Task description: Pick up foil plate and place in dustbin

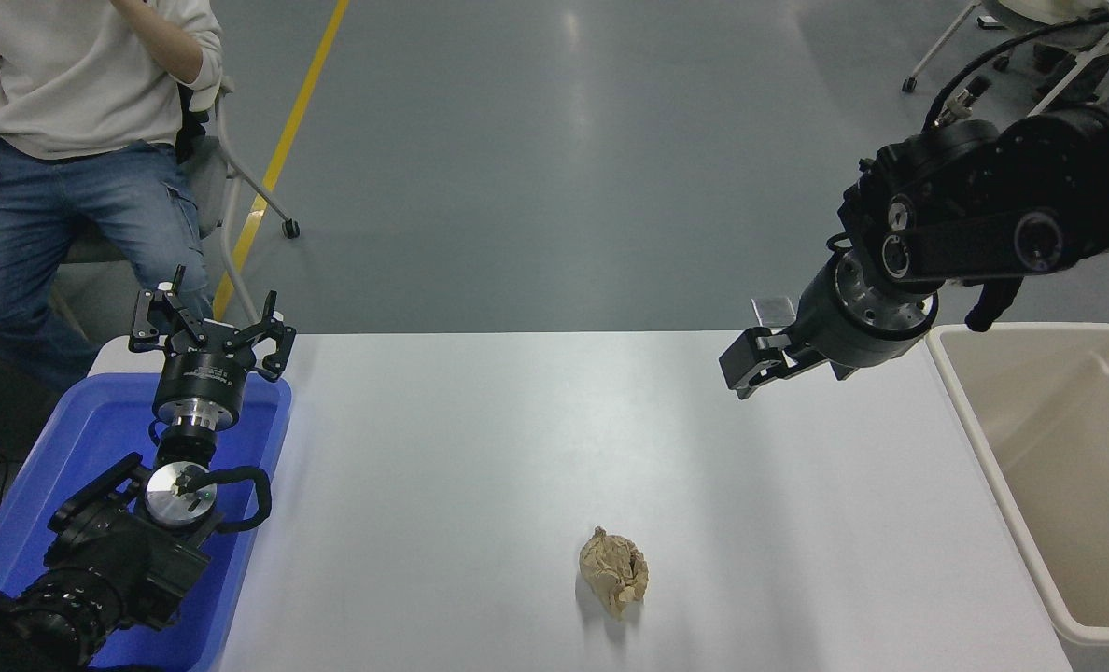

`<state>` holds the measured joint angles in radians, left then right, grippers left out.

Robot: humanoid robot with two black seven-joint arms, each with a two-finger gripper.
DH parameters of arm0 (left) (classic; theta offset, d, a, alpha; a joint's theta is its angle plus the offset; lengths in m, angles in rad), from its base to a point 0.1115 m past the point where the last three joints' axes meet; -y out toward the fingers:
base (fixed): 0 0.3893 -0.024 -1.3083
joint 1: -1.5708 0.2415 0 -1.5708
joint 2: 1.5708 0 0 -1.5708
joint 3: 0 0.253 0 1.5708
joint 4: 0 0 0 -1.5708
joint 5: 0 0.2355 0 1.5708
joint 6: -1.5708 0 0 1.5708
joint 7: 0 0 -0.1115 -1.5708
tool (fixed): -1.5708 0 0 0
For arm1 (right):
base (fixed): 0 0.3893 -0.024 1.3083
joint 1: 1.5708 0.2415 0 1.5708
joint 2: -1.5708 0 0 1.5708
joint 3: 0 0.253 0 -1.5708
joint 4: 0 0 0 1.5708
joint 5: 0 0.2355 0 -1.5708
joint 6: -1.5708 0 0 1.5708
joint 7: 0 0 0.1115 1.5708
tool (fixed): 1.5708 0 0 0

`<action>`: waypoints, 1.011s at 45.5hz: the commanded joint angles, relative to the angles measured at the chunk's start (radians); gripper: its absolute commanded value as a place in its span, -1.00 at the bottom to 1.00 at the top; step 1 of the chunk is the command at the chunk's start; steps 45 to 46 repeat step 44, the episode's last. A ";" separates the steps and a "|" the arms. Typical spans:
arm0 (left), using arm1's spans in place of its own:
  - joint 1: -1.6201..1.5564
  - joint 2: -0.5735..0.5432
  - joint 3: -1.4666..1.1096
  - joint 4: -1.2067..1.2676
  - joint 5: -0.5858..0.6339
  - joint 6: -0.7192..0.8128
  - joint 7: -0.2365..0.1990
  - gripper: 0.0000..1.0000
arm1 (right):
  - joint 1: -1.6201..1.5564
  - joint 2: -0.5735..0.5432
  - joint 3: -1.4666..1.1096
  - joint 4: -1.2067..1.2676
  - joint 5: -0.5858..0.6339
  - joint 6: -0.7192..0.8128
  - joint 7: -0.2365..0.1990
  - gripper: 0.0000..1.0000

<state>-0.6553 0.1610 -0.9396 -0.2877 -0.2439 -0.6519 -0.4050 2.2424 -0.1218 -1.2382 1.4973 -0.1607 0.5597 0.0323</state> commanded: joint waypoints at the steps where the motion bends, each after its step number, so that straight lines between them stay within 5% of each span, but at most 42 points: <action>1: 0.000 0.000 0.001 -0.001 0.000 0.000 0.000 0.98 | 0.065 -0.004 -0.024 0.027 0.010 0.150 0.001 1.00; 14: 0.000 0.000 0.001 0.001 0.000 0.002 0.000 0.98 | 0.095 -0.004 -0.017 0.029 0.122 0.226 0.006 1.00; 46: 0.000 0.000 0.001 -0.001 0.000 0.002 0.000 0.98 | 0.091 -0.002 -0.012 0.023 0.125 0.226 0.006 1.00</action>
